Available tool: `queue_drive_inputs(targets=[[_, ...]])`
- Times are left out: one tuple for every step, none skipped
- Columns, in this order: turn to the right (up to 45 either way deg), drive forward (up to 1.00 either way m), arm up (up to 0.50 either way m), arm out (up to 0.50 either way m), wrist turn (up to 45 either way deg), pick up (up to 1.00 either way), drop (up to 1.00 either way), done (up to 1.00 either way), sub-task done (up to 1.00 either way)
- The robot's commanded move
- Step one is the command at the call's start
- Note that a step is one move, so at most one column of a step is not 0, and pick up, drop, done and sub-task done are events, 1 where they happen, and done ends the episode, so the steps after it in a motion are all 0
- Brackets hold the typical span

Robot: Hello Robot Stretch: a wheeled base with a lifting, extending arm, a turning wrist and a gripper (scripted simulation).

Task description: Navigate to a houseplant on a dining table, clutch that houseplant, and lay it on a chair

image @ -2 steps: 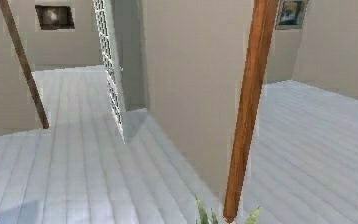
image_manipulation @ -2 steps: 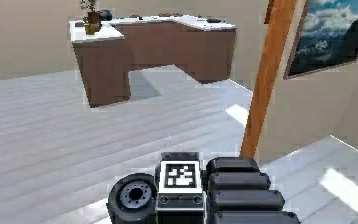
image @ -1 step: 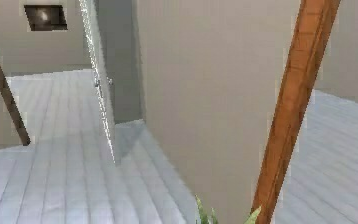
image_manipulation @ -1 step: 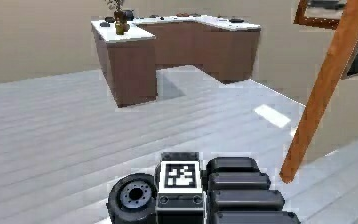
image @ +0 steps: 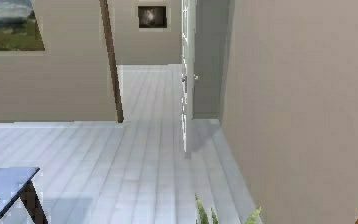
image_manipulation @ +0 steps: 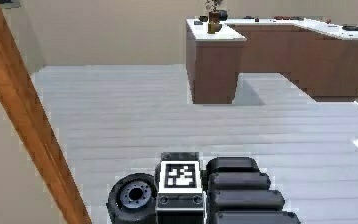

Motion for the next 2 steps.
queue_drive_inputs(targets=[[0.0,0.45,0.00,0.00,0.0,0.00,0.00,0.00,0.00],[-30.0,0.00,0.00,0.00,0.0,0.00,0.00,0.00,0.00]])
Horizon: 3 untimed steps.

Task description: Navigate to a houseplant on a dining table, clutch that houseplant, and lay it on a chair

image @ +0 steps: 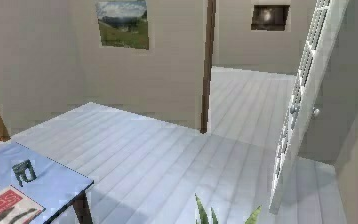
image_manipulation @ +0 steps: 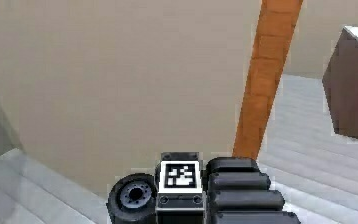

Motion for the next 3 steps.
queue_drive_inputs(targets=[[-3.0,0.00,0.00,0.00,0.0,0.00,0.00,0.00,0.00],[0.0,0.50,0.00,0.00,0.0,0.00,0.00,0.00,0.00],[45.0,0.00,0.00,0.00,0.0,0.00,0.00,0.00,0.00]])
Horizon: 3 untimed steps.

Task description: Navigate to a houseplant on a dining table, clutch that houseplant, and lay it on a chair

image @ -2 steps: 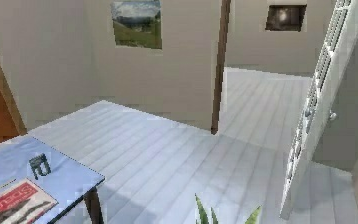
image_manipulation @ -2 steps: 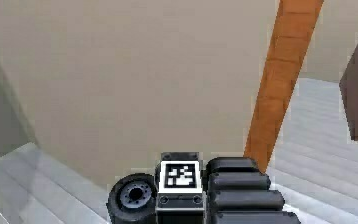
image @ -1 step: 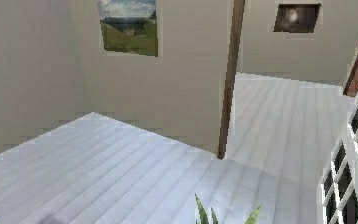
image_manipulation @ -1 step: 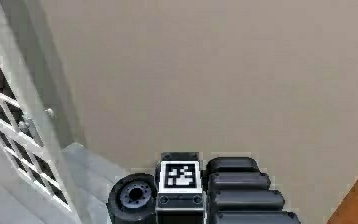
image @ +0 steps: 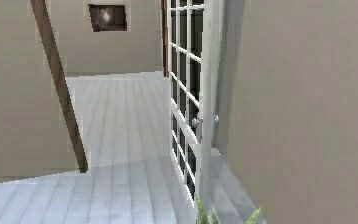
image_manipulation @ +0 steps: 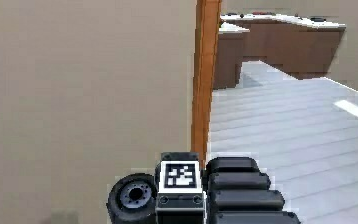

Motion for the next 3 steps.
queue_drive_inputs(targets=[[45.0,0.00,0.00,0.00,0.0,0.00,0.00,0.00,0.00],[9.0,0.00,0.00,0.00,0.0,0.00,0.00,0.00,0.00],[-45.0,0.00,0.00,0.00,0.0,0.00,0.00,0.00,0.00]])
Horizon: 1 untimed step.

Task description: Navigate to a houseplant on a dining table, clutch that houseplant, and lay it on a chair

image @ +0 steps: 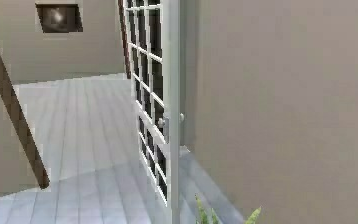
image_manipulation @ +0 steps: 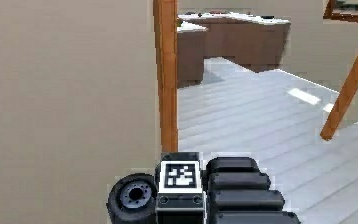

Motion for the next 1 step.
queue_drive_inputs(targets=[[-45.0,0.00,0.00,0.00,0.0,0.00,0.00,0.00,0.00]])
